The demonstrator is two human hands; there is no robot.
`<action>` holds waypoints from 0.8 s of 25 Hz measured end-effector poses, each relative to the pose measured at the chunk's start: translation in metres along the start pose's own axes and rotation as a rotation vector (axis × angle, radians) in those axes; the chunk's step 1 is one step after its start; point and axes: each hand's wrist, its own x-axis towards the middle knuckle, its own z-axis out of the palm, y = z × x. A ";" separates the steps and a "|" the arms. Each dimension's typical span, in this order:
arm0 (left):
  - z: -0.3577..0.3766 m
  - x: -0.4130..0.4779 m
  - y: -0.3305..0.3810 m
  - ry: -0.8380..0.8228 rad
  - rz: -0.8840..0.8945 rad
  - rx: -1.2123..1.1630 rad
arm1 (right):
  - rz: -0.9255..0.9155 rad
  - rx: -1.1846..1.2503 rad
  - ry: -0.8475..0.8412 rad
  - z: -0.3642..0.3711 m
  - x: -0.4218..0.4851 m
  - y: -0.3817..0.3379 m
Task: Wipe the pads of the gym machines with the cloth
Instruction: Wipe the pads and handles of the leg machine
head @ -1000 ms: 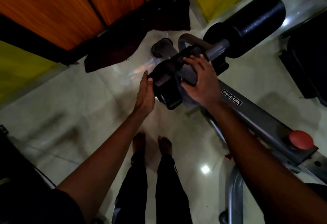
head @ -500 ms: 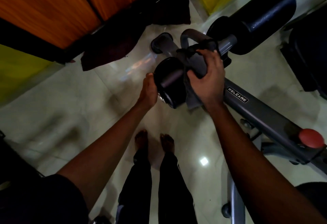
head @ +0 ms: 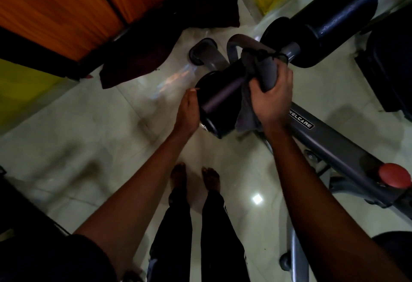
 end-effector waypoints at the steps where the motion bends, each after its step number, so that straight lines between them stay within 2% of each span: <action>1: -0.004 0.007 0.002 -0.036 -0.041 -0.001 | -0.020 -0.053 0.004 0.006 -0.003 -0.007; 4: -0.009 0.013 0.003 -0.012 0.008 0.097 | -0.186 -0.219 -0.124 0.020 -0.037 -0.024; 7: -0.009 0.007 0.002 -0.006 0.041 0.029 | -0.233 -0.158 -0.220 0.015 -0.059 -0.019; 9: -0.013 0.013 0.006 -0.068 -0.026 0.046 | -0.182 -0.080 -0.156 0.008 -0.045 -0.006; 11: -0.017 0.022 0.014 -0.064 -0.104 0.125 | -0.061 0.056 -0.008 0.005 -0.022 0.004; 13: -0.018 0.016 0.026 0.009 0.008 0.286 | 0.024 0.134 0.093 0.006 -0.014 0.006; 15: -0.007 -0.004 0.036 0.076 0.260 0.306 | 0.045 0.138 0.121 0.012 -0.019 0.006; 17: 0.011 -0.022 0.034 0.050 0.403 0.366 | 0.066 0.147 0.134 0.016 -0.028 0.007; 18: 0.016 -0.024 0.031 0.044 0.404 0.399 | 0.074 0.149 0.121 0.018 -0.037 0.005; 20: 0.014 -0.008 0.028 0.031 0.263 0.405 | 0.057 0.130 0.008 0.023 -0.064 -0.007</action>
